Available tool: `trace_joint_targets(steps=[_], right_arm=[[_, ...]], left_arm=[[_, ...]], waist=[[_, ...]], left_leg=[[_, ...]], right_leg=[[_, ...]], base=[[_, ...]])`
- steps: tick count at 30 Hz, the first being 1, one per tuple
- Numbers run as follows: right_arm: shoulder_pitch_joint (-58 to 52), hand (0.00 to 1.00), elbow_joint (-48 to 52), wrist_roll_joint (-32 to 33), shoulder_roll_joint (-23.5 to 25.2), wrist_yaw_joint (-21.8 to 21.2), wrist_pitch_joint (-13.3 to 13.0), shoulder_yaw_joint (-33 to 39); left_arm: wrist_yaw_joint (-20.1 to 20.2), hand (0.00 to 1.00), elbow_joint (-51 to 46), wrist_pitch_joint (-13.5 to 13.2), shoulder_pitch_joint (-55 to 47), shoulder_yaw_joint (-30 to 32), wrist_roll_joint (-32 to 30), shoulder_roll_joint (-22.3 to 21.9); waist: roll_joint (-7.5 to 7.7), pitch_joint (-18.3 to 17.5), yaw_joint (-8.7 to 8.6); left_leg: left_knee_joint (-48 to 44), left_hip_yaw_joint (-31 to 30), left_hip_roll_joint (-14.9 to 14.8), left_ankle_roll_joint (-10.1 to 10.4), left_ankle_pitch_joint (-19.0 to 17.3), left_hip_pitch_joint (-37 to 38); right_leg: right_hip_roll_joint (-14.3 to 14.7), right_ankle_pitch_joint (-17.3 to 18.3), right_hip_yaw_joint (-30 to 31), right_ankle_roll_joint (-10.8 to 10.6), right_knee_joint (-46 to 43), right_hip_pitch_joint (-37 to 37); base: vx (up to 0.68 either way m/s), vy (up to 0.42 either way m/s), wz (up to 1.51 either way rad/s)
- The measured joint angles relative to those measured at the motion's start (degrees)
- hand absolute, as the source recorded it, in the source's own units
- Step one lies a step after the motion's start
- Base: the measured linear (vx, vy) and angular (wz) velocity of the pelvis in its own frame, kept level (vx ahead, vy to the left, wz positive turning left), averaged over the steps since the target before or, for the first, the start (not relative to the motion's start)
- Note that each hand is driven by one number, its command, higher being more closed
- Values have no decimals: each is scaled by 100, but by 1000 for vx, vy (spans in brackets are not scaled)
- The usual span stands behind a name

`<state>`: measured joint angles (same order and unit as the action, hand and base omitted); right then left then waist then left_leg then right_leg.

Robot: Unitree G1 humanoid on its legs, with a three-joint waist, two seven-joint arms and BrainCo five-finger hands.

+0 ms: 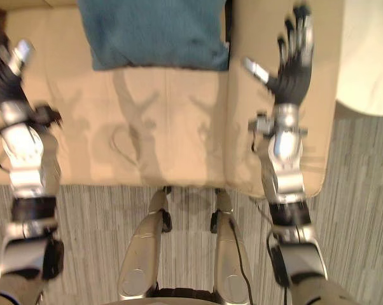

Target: Pick up cushions and gather them together orderly.

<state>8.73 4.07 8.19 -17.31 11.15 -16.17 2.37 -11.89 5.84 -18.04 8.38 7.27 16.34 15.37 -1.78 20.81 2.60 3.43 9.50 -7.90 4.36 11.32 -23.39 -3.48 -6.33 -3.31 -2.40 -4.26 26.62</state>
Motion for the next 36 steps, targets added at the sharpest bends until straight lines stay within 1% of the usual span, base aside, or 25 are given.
trace_joint_targets(steps=[2, 3, 5, 6, 7, 10, 13, 15, 18, 21, 22, 23, 24, 25, 26, 27, 28, 29, 30, 31, 32, 33, 34, 35, 36], right_arm=[[-665, 0, -120, -312, 127, -124, 12, 34], [-1157, 0, -505, -629, 290, -255, 40, 100], [-1554, 0, -1116, -819, 410, -384, 75, 200], [-1731, 0, -1737, -927, 446, -527, 140, 295], [-1775, 0, -2032, -961, 450, -584, 169, 333], [-1993, 0, -3542, -1110, 449, -870, 345, 507], [-2136, 0, -4254, -1297, 448, -1034, 433, 512], [-2292, 0, -4669, -1571, 445, -1134, 470, 611], [-2314, 0, -4969, -1762, 412, -1147, 543, 676], [-2148, 0, -5107, -1808, 392, -1146, 551, 628], [-2022, 0, -5094, -1808, 389, -1142, 553, 505], [-1950, 0, -5008, -1793, 346, -1136, 545, 339], [-1931, 0, -5000, -1787, 325, -1139, 547, 301], [-1762, 0, -4987, -1777, 302, -1139, 559, 206], [-1790, 0, -4987, -1776, 333, -1139, 561, 206], [-1889, 0, -4997, -1776, 380, -1140, 587, 184], [-1952, 0, -5020, -1775, 398, -1143, 590, 73], [-1980, 0, -5039, -1773, 409, -1145, 586, -27], [-1973, 0, -5035, -1769, 418, -1143, 579, -27], [-1893, 0, -5031, -1749, 419, -1137, 579, -30], [-1781, 0, -5030, -1726, 404, -1128, 585, -24], [-1654, 0, -4999, -1719, 375, -1105, 585, -15], [-1507, 0, -4991, -1715, 349, -1079, 575, -8], [-1416, 0, -4996, -1707, 276, -1014, 585, 8], [-1436, 0, -5001, -1703, 254, -1002, 657, 6]], left_arm=[[209, 0, 109, 29, -657, -245, -90, -156], [459, 0, 475, 101, -1180, -493, -319, -186], [706, 0, 1016, 193, -1519, -632, -603, -210], [898, 0, 1534, 260, -1659, -657, -818, -225], [969, 0, 1780, 281, -1728, -658, -875, -226], [1258, 0, 3210, 450, -1759, -628, -1358, -231], [1385, 0, 3778, 537, -1926, -421, -1686, -277], [1434, 0, 4066, 588, -2091, -293, -1867, -288], [1432, 0, 4268, 623, -2119, -241, -1934, -280], [1430, 0, 4315, 625, -2081, -206, -1930, -252], [1430, 0, 4288, 618, -2024, -208, -1928, -195], [1429, 0, 4256, 624, -1859, -210, -1925, -169], [1427, 0, 4213, 626, -1816, -213, -1924, -178], [1420, 0, 3956, 597, -1787, -209, -1919, -195], [1420, 0, 3897, 586, -1749, -215, -1917, -189], [1416, 0, 3845, 580, -1727, -215, -1914, -174], [1406, 0, 3778, 582, -1783, -215, -1913, -180], [1404, 0, 3692, 589, -1875, -212, -1913, -182], [1402, 0, 3684, 597, -1880, -212, -1913, -190], [1381, 0, 3657, 633, -1853, -210, -1908, -230], [1340, 0, 3634, 637, -1851, -206, -1890, -314], [1311, 0, 3625, 638, -1851, -248, -1851, -413], [1306, 0, 3639, 647, -1846, -267, -1818, -500], [1305, 0, 3642, 670, -1851, -298, -1804, -640], [1290, 0, 3632, 671, -1853, -380, -1799, -694]], waist=[[33, -163, 5], [45, -364, -15], [59, -673, -55], [68, -885, -126], [72, -942, -174], [157, -1232, -221], [207, -1428, -349], [237, -1642, -357], [257, -1754, -351], [327, -1706, -332], [397, -1670, -334], [423, -1596, -335], [411, -1581, -325], [273, -1387, -338], [269, -1339, -359], [233, -1291, -348], [321, -1309, -335], [428, -1339, -321], [461, -1356, -282], [525, -1394, -148], [510, -1418, -80], [386, -1377, 25], [252, -1287, 37], [-37, -1121, -46], [-123, -1123, -74]], left_leg=[[-218, 13, -1, 45, -196, 169], [-393, 44, 4, 78, -380, 406], [-465, 72, 21, 42, -515, 624], [-455, 73, 21, 44, -587, 806], [-446, 72, 20, 48, -608, 896], [-284, 177, 18, 81, -667, 1438], [-89, 239, 42, 112, -691, 1855], [54, 359, 67, 122, -730, 2180], [64, 535, 94, 93, -786, 2342], [-67, 832, 118, 64, -831, 2269], [-397, 914, 111, -27, -931, 2010], [-919, 936, 53, -233, -1098, 1608], [-1045, 922, 32, -252, -1111, 1495], [-1210, 913, -208, -323, -1176, 1351], [-1258, 851, -200, -325, -1177, 1362], [-1308, 759, -161, -329, -1171, 1430], [-1450, 651, -99, -341, -1160, 1411], [-1600, 592, -47, -339, -1147, 1266], [-1674, 568, -41, -325, -1130, 1192], [-1862, 546, -56, -294, -1019, 969], [-1840, 576, -117, -262, -890, 807], [-1685, 583, -192, -212, -714, 698], [-1474, 560, -273, -110, -550, 620], [-1237, 383, -406, 18, -436, 608], [-896, 269, -427, 438, -716, 635]], right_leg=[[-20, 105, 11, -6, -58, -227], [-22, 183, 46, -8, -55, -520], [-23, 274, 68, -36, -46, -741], [-19, 330, 73, -36, -22, -911], [-16, 349, 70, -44, 2, -1013], [35, 357, 166, -57, 225, -1486], [33, 356, 190, -74, 386, -1841], [35, 361, 318, -94, 485, -2074], [26, 327, 501, -166, 500, -2134], [24, 169, 822, -212, 409, -1919], [1, 64, 900, -306, 328, -1735], [-22, -181, 902, -461, 126, -1403], [-20, -309, 870, -605, 142, -1325], [13, 230, 586, -420, -864, -1077], [-31, 716, 445, -244, -1816, -915], [-130, 1265, 308, -294, -3046, -857], [-226, 1573, 306, -572, -3867, -1050], [-293, 1827, 341, -758, -4099, -1390], [-300, 1939, 352, -801, -4057, -1530], [-276, 2303, 368, -750, -3449, -1763], [-178, 2434, 345, -580, -3039, -1783], [-46, 2505, 330, -446, -2555, -1824], [107, 2519, 295, -45, -2162, -1894], [317, 2317, 145, 54, -2023, -1924], [355, 2061, 5, 178, -1832, -1855]], base=[[77, -24, -1], [86, -32, -12], [99, -29, -13], [93, -20, -6], [85, -18, -6], [87, -24, -22], [75, 5, -11], [81, 14, -24], [41, 21, -32], [-15, 29, -53], [-79, 33, -55], [-109, 40, -50], [-229, 38, -43], [-204, 24, -9], [-180, 6, 17], [-79, -24, 52], [-141, -70, 57], [-186, -95, 42], [-274, -156, 21], [-235, -145, -2], [-238, -122, -24], [-260, -78, -37], [-369, -99, -6], [-584, -153, 24], [-503, -111, 42]])
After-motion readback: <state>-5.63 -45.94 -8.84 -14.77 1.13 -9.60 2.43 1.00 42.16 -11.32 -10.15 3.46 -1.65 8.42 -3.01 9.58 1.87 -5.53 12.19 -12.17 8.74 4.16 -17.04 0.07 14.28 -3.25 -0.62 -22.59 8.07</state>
